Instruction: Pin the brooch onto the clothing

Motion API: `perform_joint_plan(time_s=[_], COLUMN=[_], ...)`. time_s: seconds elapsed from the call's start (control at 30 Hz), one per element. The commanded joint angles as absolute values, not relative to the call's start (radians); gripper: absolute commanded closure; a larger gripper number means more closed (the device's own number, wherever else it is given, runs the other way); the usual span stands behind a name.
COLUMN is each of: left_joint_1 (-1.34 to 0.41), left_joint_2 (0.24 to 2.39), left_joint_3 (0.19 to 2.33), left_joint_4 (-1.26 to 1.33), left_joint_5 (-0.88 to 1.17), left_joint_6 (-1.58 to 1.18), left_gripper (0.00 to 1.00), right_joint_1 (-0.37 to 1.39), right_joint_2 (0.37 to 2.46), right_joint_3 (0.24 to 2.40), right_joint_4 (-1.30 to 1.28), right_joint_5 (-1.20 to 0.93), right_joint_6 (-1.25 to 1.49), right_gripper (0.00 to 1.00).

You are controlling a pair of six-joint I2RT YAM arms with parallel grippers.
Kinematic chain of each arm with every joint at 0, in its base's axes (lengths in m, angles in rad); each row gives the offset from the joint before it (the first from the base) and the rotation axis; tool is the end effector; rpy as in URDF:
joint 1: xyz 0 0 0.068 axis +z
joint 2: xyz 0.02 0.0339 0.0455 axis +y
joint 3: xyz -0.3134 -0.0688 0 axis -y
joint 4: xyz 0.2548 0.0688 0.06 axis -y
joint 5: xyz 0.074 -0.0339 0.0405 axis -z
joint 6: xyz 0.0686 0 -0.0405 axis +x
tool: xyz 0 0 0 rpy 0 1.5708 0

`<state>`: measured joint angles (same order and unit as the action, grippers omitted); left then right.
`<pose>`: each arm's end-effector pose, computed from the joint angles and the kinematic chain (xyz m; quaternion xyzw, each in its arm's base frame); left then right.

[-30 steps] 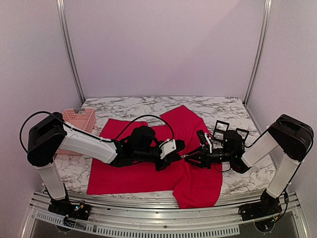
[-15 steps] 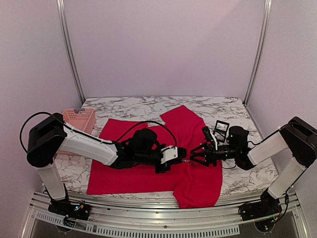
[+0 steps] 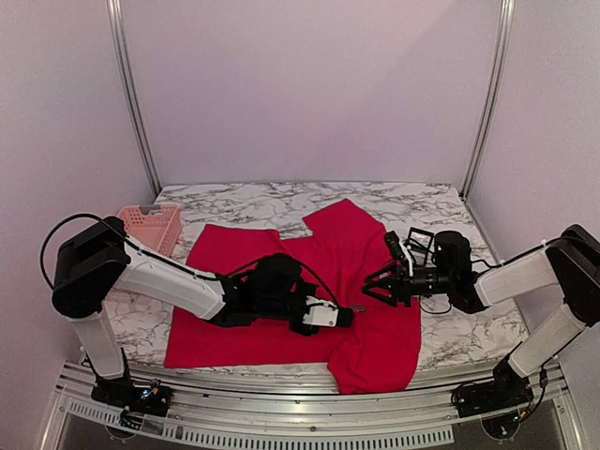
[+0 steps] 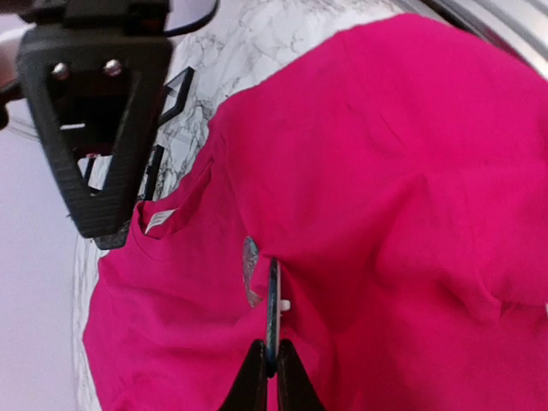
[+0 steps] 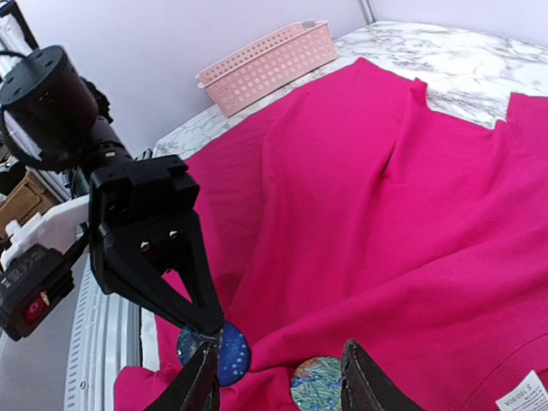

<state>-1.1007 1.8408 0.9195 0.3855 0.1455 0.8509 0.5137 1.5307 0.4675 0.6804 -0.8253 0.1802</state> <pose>0.1848 -0.3856 0.1765 0.7380 0.4560 -0.1241 0.4817 0.2326 0.1891 0.1881 -0.3473 0.7114 0.4869 0.3691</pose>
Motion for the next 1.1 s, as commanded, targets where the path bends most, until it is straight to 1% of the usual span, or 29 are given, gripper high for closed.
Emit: perform_joint_plan(time_s=[0.0, 0.03, 0.1, 0.13, 0.2, 0.27, 0.33, 0.43, 0.5, 0.53, 0.6, 0.67, 0.73, 0.87, 0.97, 1.07], left_joint_1=[-1.140, -1.146, -1.160, -1.166, -1.173, -1.175, -1.172, -1.126, -1.060, -1.020, -0.929, -0.827, -0.738, -0.645, -0.552, -0.490], left_joint_2=[1.859, 1.853, 1.837, 1.826, 1.795, 1.748, 1.699, 1.642, 1.629, 1.626, 1.639, 1.673, 1.698, 1.681, 1.719, 1.734], left_joint_3=[0.861, 0.853, 0.837, 0.828, 0.821, 0.830, 0.860, 0.956, 1.034, 1.049, 1.043, 1.010, 0.954, 0.784, 0.765, 0.711], left_joint_4=[0.381, 0.378, 0.367, 0.364, 0.341, 0.289, 0.195, -0.015, -0.202, -0.297, -0.441, -0.513, -0.545, -0.466, -0.423, -0.336], left_joint_5=[0.107, 0.111, 0.116, 0.117, 0.113, 0.110, 0.100, 0.053, 0.021, 0.007, -0.060, -0.165, -0.225, -0.331, -0.358, -0.384], left_joint_6=[1.117, 1.136, 1.161, 1.167, 1.168, 1.150, 1.090, 0.889, 0.731, 0.664, 0.605, 0.569, 0.622, 0.857, 0.923, 1.085], left_gripper=[0.84, 0.76, 0.55, 0.46, 0.27, 0.20, 0.18, 0.19, 0.25, 0.29, 0.36, 0.42, 0.43, 0.42, 0.42, 0.40], right_joint_1=[0.506, 0.506, 0.505, 0.506, 0.507, 0.506, 0.506, 0.506, 0.504, 0.504, 0.497, 0.483, 0.459, 0.412, 0.394, 0.375], right_joint_2=[1.543, 1.551, 1.562, 1.575, 1.595, 1.626, 1.662, 1.745, 1.827, 1.863, 1.959, 2.014, 2.083, 2.241, 2.317, 2.376], right_joint_3=[0.513, 0.528, 0.568, 0.591, 0.640, 0.694, 0.750, 0.873, 0.971, 1.020, 1.101, 1.169, 1.263, 1.482, 1.591, 1.693], right_joint_4=[0.566, 0.534, 0.454, 0.408, 0.318, 0.268, 0.227, 0.135, 0.042, -0.008, -0.078, -0.113, -0.174, -0.334, -0.358, -0.378], right_joint_5=[-0.661, -0.628, -0.553, -0.507, -0.410, -0.352, -0.311, -0.226, -0.148, -0.116, -0.069, -0.037, -0.025, -0.007, 0.060, 0.080], right_joint_6=[0.212, 0.214, 0.216, 0.218, 0.229, 0.245, 0.263, 0.273, 0.272, 0.270, 0.267, 0.268, 0.262, 0.230, 0.196, 0.172], right_gripper=[0.54, 0.54, 0.56, 0.58, 0.63, 0.65, 0.66, 0.66, 0.66, 0.67, 0.67, 0.66, 0.66, 0.65, 0.65, 0.65])
